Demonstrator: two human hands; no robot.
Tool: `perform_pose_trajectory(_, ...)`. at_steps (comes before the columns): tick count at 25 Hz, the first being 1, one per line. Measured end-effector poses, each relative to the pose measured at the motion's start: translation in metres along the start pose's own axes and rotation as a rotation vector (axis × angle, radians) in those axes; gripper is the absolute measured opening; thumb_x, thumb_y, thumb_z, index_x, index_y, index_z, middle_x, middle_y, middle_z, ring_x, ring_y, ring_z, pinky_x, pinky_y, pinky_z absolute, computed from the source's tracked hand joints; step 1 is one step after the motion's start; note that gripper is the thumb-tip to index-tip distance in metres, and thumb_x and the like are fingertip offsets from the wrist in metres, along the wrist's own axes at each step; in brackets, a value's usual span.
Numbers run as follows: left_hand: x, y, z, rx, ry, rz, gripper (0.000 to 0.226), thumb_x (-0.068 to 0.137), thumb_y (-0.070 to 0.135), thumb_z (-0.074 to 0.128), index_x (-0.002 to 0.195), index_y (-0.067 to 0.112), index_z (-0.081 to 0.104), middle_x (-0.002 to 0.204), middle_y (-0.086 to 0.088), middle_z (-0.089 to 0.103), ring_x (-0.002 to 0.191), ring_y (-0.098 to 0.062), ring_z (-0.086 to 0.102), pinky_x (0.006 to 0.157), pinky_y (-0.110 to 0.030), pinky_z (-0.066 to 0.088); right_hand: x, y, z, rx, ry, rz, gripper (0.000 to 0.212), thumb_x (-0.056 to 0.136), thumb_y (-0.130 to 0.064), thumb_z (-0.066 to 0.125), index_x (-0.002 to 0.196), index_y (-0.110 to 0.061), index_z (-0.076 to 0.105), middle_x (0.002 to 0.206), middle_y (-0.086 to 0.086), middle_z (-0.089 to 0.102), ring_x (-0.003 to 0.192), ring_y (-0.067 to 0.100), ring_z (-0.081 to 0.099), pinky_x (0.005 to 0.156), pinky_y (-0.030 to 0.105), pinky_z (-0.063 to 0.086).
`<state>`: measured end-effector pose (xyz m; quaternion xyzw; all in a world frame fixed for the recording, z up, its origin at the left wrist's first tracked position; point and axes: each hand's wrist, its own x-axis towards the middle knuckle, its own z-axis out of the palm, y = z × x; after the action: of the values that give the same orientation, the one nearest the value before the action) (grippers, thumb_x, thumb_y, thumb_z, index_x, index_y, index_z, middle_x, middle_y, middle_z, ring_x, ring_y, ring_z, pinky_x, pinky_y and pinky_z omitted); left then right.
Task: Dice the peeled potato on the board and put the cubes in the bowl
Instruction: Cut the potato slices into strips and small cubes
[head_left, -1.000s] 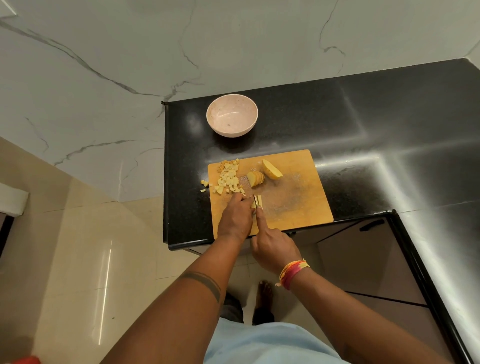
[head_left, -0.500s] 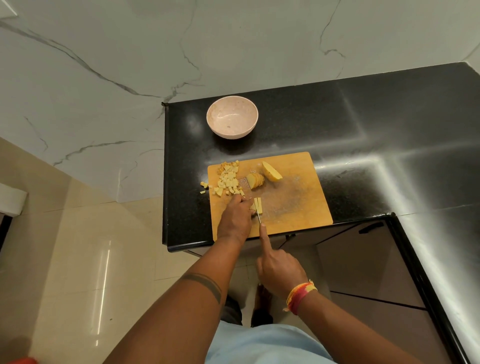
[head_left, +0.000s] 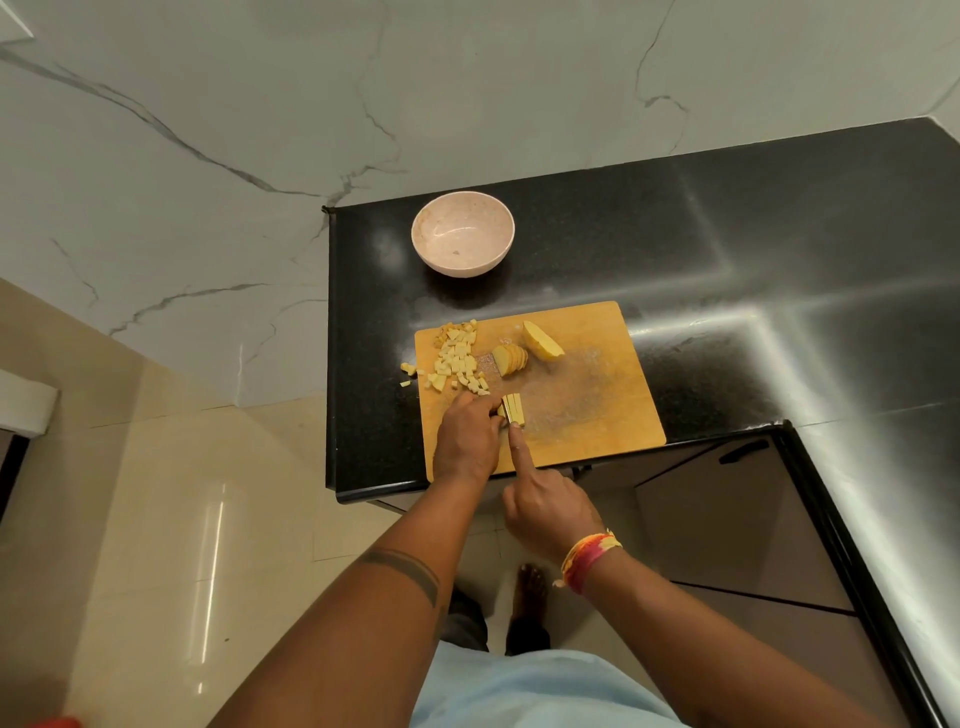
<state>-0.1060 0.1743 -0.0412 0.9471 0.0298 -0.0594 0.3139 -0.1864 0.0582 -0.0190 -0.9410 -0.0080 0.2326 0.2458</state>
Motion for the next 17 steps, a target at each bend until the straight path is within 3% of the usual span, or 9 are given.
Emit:
perform_pose_trajectory(4,0.001,-0.001,-0.001,0.013,-0.003,0.015,0.025,0.097,0.012,0.064,0.121,0.013,0.072,0.118,-0.007,0.063,0.108,-0.021,0.060,0.086,-0.022,0.041,0.013,-0.005,-0.004,-0.024,0.009,0.007,0.074,0.101,-0.031,0.034,0.162,-0.026,-0.008,0.068,0.003,0.055,0.056,0.022,0.053,0.052,0.034,0.038)
perform_pose_trajectory(11,0.006,-0.002,0.001,0.002,-0.033,-0.021,0.022,0.096,0.013,0.065,0.116,0.014,0.073,0.113,-0.005,0.062,0.103,-0.020,0.059,0.084,-0.027,0.045,-0.007,0.007,0.001,-0.060,-0.059,-0.015,0.080,0.099,-0.031,0.035,0.159,-0.028,-0.017,0.068,0.004,0.060,0.054,0.023,0.056,0.053,0.037,0.049)
perform_pose_trajectory(17,0.005,0.000,-0.002,-0.043,-0.039,-0.030,0.026,0.095,0.013,0.067,0.120,0.015,0.071,0.113,-0.002,0.062,0.103,-0.015,0.058,0.083,-0.021,0.041,-0.028,0.014,0.003,-0.011,-0.057,-0.012,0.082,0.098,-0.029,0.037,0.160,-0.031,-0.018,0.065,0.000,0.060,0.052,0.019,0.054,0.047,0.031,0.040)
